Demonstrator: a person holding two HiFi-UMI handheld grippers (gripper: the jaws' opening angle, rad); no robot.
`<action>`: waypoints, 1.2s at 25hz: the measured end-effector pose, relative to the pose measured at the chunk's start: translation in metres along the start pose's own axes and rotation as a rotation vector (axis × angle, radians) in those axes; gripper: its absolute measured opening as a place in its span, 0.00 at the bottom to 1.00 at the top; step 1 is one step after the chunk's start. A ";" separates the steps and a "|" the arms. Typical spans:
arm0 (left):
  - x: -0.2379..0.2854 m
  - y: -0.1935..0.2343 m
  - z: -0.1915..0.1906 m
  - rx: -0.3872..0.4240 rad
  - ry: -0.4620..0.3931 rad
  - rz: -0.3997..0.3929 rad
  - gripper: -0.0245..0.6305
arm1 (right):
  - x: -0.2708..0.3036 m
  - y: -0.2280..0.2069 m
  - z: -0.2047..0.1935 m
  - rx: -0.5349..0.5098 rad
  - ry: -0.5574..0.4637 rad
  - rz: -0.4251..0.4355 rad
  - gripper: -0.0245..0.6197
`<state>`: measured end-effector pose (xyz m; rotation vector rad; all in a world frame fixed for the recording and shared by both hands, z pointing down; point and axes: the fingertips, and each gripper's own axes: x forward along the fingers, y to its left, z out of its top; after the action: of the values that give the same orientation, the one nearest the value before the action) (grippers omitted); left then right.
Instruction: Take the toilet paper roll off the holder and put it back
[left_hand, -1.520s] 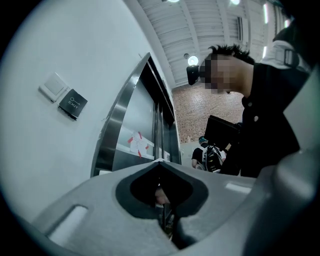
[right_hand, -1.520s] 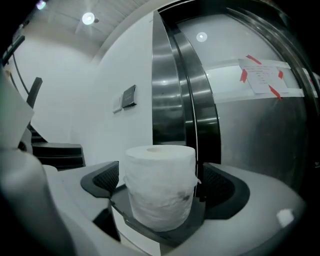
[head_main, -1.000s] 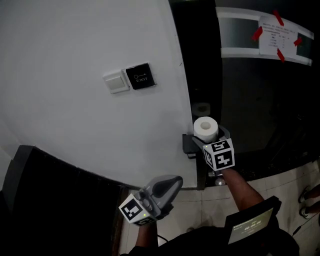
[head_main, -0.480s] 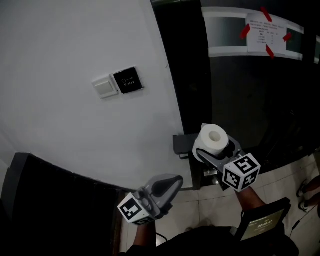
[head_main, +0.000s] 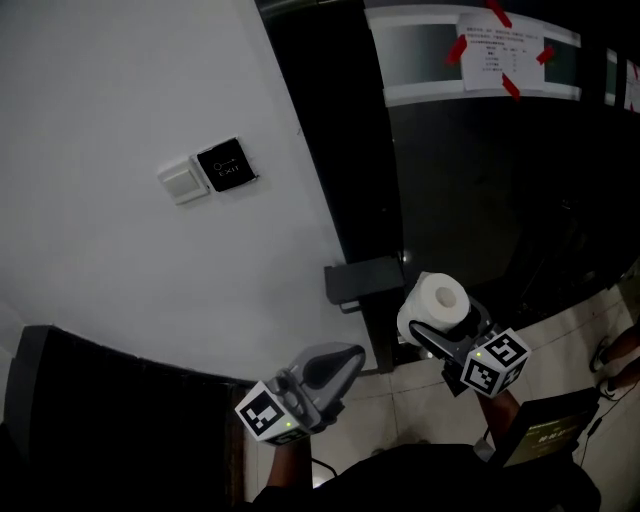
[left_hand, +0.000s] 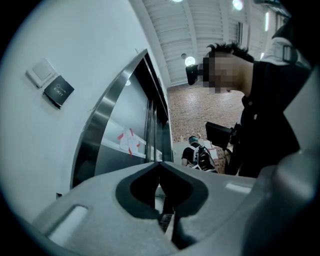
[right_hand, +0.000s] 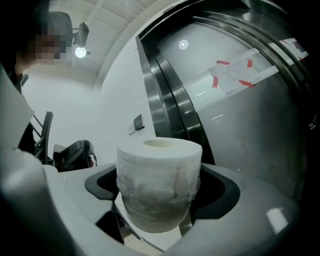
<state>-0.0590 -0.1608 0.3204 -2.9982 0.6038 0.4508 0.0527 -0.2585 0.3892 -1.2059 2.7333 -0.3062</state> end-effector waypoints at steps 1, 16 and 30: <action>0.001 0.000 0.000 0.000 -0.003 -0.001 0.03 | 0.000 0.000 0.000 -0.012 -0.001 -0.004 0.72; 0.004 -0.016 -0.004 0.001 -0.007 0.011 0.03 | -0.015 0.017 0.011 0.044 -0.030 0.047 0.72; 0.008 -0.023 -0.009 0.028 0.019 -0.017 0.03 | -0.016 0.015 0.007 0.053 -0.035 0.049 0.72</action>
<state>-0.0402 -0.1434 0.3266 -2.9821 0.5800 0.4106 0.0540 -0.2376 0.3793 -1.1189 2.7026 -0.3465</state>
